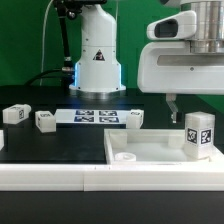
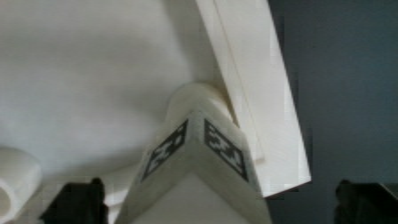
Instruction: Assemble one leg
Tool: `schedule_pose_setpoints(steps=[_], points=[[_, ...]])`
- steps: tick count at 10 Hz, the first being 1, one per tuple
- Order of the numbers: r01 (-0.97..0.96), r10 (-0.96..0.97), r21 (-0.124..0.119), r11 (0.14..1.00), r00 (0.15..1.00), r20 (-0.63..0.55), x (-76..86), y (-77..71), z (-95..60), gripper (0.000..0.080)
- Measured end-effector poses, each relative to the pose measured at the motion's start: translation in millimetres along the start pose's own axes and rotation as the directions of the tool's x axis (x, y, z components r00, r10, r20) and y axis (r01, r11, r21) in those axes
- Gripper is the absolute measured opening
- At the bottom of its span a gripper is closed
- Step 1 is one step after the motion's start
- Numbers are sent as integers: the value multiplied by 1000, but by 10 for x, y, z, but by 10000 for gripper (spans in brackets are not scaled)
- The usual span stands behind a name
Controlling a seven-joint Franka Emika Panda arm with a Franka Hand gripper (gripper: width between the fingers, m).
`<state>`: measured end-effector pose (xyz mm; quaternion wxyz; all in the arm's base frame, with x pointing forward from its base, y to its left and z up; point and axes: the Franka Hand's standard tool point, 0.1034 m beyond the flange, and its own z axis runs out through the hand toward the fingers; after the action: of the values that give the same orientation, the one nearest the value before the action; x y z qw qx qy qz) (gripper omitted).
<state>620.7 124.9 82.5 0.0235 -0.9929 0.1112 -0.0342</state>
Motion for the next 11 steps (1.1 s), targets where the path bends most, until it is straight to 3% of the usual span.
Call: schedule_pose_setpoints(steps=[3, 7, 8, 9, 10, 11], points=[[293, -293, -5, 956, 955, -35, 53, -32, -22, 649], [411, -411, -11, 912, 910, -56, 42, -43, -8, 649], [410, -410, -11, 912, 910, -56, 41, -44, -8, 524], [410, -410, -11, 912, 910, -56, 41, -44, -7, 347], [410, -410, -12, 912, 910, -58, 49, -39, -12, 347], [409, -409, -13, 913, 911, -59, 54, -31, -12, 294]])
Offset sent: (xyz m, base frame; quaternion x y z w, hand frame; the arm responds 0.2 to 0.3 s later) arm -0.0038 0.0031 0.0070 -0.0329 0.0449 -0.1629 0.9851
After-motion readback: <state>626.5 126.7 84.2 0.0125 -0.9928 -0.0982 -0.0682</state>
